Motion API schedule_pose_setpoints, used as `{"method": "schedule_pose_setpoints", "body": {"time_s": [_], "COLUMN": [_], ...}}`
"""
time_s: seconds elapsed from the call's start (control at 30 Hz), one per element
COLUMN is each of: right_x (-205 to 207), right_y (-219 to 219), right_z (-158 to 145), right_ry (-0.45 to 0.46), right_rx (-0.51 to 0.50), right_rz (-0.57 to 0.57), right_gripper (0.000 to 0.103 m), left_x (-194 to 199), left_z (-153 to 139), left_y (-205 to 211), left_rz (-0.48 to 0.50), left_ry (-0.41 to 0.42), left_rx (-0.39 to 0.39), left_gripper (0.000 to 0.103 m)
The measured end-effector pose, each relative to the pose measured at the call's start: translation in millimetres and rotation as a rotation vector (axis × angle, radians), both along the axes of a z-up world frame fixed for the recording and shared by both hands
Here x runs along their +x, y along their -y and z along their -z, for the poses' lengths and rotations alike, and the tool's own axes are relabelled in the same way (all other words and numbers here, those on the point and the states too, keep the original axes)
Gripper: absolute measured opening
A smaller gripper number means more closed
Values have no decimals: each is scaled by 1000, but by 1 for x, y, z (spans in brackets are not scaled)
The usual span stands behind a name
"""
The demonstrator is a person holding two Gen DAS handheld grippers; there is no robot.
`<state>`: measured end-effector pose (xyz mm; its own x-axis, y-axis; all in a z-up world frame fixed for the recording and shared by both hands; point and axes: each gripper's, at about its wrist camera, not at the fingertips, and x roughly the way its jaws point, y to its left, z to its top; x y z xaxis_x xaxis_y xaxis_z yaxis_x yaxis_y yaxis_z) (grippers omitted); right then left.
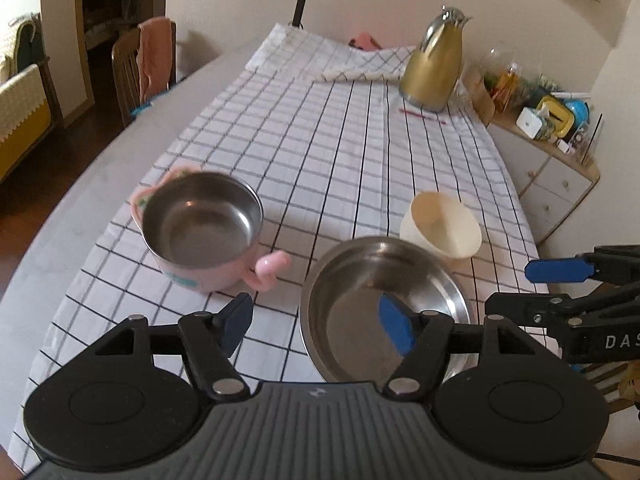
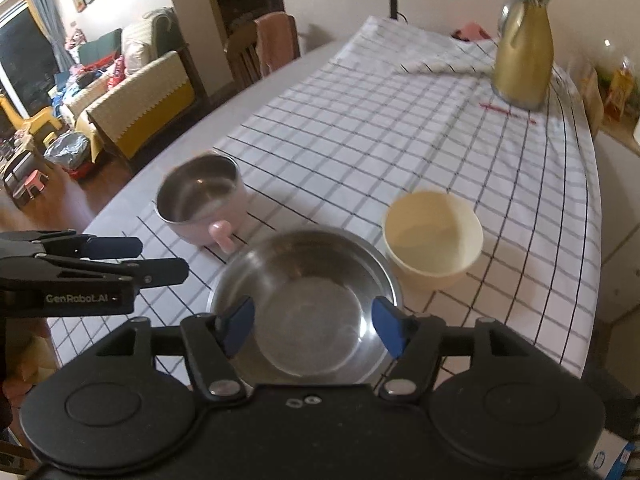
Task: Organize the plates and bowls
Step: 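Lower the steel bowl onto the plate stack and open the left gripper, then move the left gripper to the pink steel-lined cup rim and close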
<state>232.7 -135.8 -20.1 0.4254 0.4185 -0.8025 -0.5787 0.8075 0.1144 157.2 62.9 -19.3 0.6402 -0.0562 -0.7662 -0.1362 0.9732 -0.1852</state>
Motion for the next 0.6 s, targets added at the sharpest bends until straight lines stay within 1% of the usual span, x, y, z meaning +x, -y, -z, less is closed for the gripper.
{"method": "schedule_pose_setpoints", "body": {"time_s": [0.1, 0.17, 0.23, 0.3, 0.37, 0.5, 0.6], "right_x": [-4, -4, -3, 0, 4, 15, 25], "right_y": [-8, -14, -21, -29, -38, -59, -77], "right_z": [-11, -19, -25, -31, -37, -42, -41], "right_ry": [25, 38, 51, 65, 77, 110, 129], "right_rx": [8, 13, 17, 20, 30, 38, 32], "right_rz": [-20, -31, -41, -46, -52, -63, -75], "right_gripper": [77, 81, 82, 86, 90, 95, 95], "left_x": [-4, -6, -6, -4, -1, 9, 18], "left_z": [-10, -16, -22, -28, -31, -34, -33], "left_y": [-4, -8, -12, -17, -24, -44, -59], "left_rz": [-11, -26, -44, -60, -88, -153, -195], "left_ry": [24, 42, 66, 84, 88, 86, 79], "left_rx": [3, 2, 8, 22, 30, 20, 31], "left_gripper": [70, 75, 77, 78, 78, 78, 78]}}
